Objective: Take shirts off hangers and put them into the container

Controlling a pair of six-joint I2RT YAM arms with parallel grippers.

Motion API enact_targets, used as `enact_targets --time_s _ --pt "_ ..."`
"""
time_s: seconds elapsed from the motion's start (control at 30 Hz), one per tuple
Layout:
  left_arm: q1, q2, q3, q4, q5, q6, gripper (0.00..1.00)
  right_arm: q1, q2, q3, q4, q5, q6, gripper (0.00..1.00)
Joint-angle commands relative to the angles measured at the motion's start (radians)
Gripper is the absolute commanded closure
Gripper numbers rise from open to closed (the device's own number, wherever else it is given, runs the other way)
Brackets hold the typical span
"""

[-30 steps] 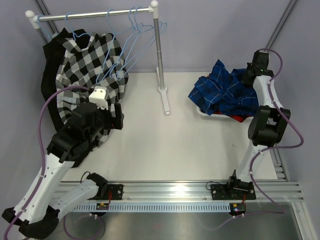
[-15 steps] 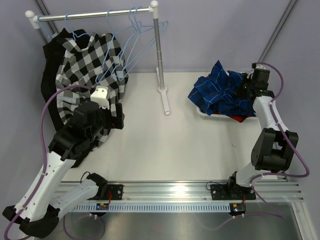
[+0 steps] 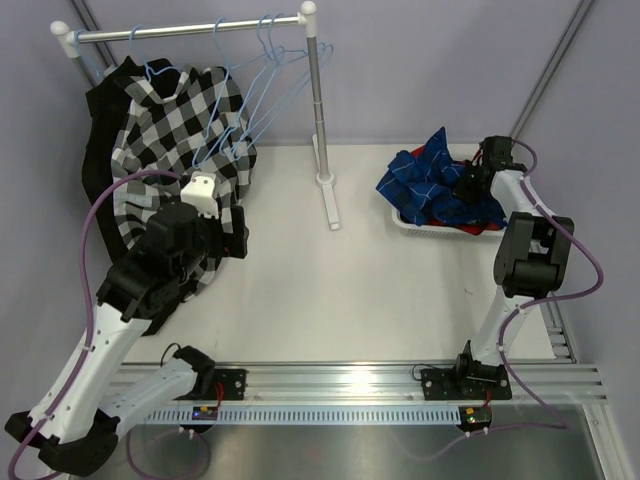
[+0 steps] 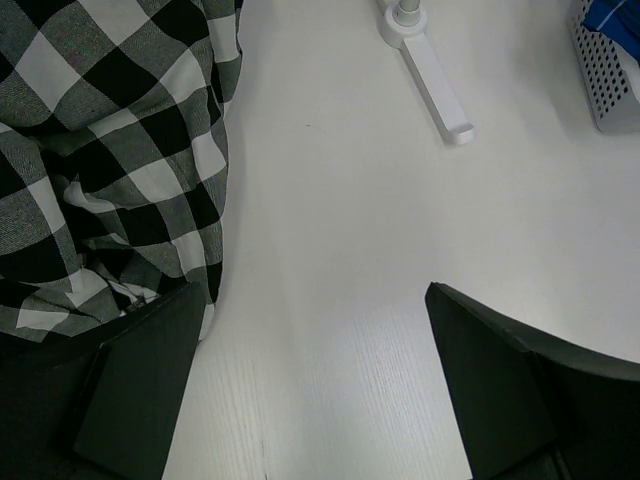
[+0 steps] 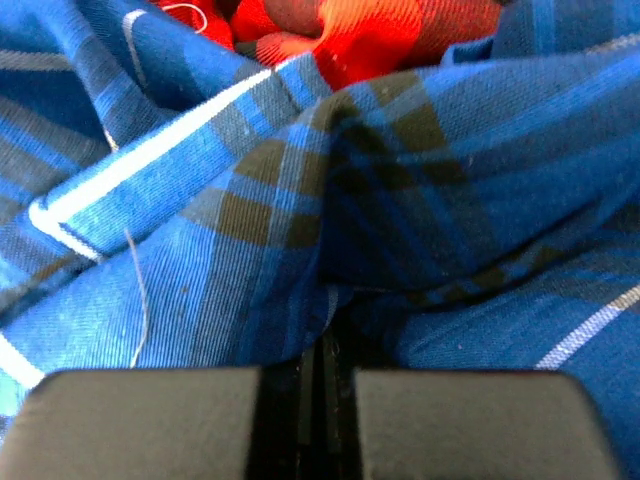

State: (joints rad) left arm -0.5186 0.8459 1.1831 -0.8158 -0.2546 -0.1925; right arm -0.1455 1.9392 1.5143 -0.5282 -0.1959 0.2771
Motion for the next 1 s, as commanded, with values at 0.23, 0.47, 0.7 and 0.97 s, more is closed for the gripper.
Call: enact_targets --time_s 0.23,0.47,0.7,0.97 --pt "0.002 -0.048 0.044 0.033 -0.011 0.015 0.01 0.011 -0.255 -0.056 0.000 0.021 -0.022 0.31" --pt "0.002 -0.073 0.096 0.032 -0.012 0.014 0.01 0.012 -0.480 0.072 -0.068 0.090 -0.082 0.07" --pt "0.002 -0.120 0.139 0.030 -0.046 0.016 0.01 0.012 -0.788 0.084 -0.119 0.156 -0.111 0.00" --pt "0.002 -0.192 0.154 0.026 -0.121 0.036 0.01 0.029 -1.226 -0.156 -0.046 0.302 -0.164 0.01"
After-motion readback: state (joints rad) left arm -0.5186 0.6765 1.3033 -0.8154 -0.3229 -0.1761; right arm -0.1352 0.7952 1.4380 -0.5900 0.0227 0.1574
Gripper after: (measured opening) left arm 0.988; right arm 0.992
